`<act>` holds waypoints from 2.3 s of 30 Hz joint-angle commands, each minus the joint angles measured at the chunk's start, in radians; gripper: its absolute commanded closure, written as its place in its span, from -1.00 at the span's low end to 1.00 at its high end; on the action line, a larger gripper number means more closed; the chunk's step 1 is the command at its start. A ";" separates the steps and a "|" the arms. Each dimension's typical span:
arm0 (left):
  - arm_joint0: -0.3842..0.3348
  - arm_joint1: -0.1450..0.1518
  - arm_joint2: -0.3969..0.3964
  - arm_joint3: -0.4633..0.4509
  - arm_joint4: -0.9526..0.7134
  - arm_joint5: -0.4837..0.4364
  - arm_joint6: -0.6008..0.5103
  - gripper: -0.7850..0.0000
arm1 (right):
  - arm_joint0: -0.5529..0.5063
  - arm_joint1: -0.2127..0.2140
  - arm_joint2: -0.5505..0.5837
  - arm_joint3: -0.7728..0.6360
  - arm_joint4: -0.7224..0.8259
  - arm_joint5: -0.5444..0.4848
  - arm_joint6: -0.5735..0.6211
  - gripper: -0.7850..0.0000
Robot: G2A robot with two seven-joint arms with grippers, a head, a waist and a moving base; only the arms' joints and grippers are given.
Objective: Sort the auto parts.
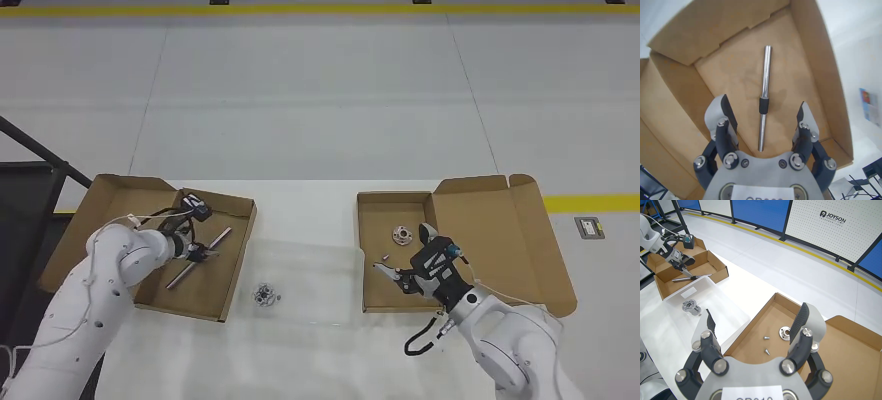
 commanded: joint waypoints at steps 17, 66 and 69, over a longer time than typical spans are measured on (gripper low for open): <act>0.260 0.108 -0.123 -0.711 -0.286 -0.110 -0.318 -1.00 | 0.000 0.000 0.000 0.000 0.000 0.000 0.000 -1.00; -0.156 -0.124 0.547 -0.190 -0.197 0.044 -0.458 -1.00 | 0.000 0.000 0.000 0.000 0.000 0.000 0.000 -1.00; -0.158 -0.133 0.554 -0.173 -0.195 0.041 -0.469 -0.91 | 0.000 0.000 0.000 0.000 0.000 0.000 0.000 -1.00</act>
